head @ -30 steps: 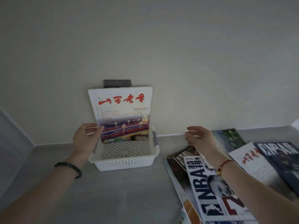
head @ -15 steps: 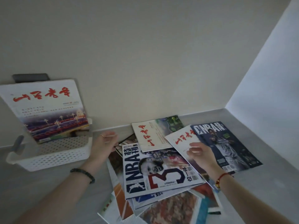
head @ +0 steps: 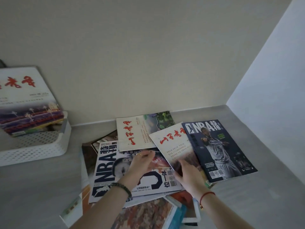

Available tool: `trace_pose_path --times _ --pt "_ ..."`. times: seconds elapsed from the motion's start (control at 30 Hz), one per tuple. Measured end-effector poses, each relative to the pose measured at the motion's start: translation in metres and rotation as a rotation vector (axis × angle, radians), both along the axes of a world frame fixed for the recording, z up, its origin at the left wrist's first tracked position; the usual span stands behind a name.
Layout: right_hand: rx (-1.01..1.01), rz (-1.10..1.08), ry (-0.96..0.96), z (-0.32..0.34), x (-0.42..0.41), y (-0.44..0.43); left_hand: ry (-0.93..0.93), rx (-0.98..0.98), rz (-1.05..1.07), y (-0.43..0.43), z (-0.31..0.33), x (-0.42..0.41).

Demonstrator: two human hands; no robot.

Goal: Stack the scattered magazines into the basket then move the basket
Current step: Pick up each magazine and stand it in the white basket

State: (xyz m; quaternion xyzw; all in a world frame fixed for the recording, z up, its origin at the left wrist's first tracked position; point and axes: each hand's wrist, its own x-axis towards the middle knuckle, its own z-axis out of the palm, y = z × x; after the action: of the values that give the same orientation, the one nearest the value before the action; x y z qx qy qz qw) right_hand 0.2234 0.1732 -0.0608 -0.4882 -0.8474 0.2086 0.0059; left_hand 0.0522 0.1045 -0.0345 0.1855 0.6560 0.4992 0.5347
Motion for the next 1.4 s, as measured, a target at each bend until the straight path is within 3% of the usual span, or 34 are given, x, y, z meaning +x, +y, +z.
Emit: trace_pose_path --times 0.1,0.23,0.4,0.5,0.6,0.7,0.87,1.03,1.23,1.4 --pt "0.021 0.085 -0.074 0.002 -0.004 0.005 -0.088 -0.02 -0.012 0.007 0.003 0.013" --pt "0.037 0.049 0.029 0.018 -0.006 0.014 -0.155 -0.068 -0.056 0.017 0.007 0.025" --pt "-0.059 0.158 0.203 0.027 -0.024 -0.012 -0.25 -0.055 0.016 0.024 0.005 0.034" --pt "-0.162 0.212 0.284 0.027 -0.028 -0.023 -0.141 -0.021 0.131 0.018 0.001 0.026" --pt "-0.31 0.054 0.371 0.033 -0.021 -0.015 -0.042 0.036 0.11 0.005 0.005 0.009" --pt "-0.224 -0.116 0.419 0.041 -0.013 0.003 -0.007 0.12 0.054 -0.011 0.021 -0.016" --pt "-0.276 -0.269 0.718 0.07 -0.043 0.012 0.014 0.289 0.055 -0.044 0.057 -0.069" --pt "-0.223 -0.13 0.685 0.109 -0.1 -0.004 0.131 0.372 0.167 -0.09 0.097 -0.13" --pt "-0.168 -0.035 0.888 0.159 -0.206 -0.036 0.411 0.358 0.344 -0.142 0.143 -0.225" --pt "-0.153 -0.033 0.965 0.185 -0.31 -0.058 0.539 0.391 0.533 -0.181 0.168 -0.318"
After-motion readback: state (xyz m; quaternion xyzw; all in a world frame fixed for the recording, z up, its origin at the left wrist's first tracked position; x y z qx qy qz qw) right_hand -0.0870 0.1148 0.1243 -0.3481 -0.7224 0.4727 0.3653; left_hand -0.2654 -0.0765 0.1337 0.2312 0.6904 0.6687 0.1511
